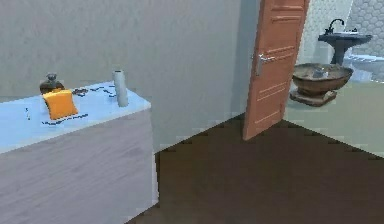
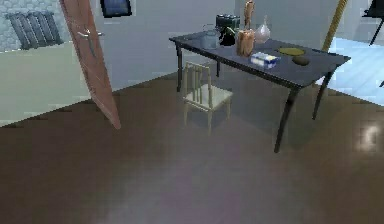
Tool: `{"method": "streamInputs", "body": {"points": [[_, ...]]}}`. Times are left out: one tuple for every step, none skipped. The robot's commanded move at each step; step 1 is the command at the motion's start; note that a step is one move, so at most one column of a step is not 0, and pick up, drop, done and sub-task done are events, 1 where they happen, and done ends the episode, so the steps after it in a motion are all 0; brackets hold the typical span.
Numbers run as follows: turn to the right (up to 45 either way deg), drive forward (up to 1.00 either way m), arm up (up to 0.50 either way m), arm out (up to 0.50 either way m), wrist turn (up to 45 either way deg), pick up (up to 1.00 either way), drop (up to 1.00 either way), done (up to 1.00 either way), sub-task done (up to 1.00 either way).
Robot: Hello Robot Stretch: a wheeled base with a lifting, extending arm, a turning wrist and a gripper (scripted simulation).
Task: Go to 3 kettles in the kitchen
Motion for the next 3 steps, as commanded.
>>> {"method": "streamInputs", "body": {"points": [[12.0, 0.00, 0.00, 0.00, 0.0, 0.00, 0.00, 0.00, 0.00], [0.0, 0.05, 0.00, 0.00, 0.0, 0.00, 0.00, 0.00, 0.00], [-42.0, 0.00, 0.00, 0.00, 0.0, 0.00, 0.00, 0.00, 0.00]]}}
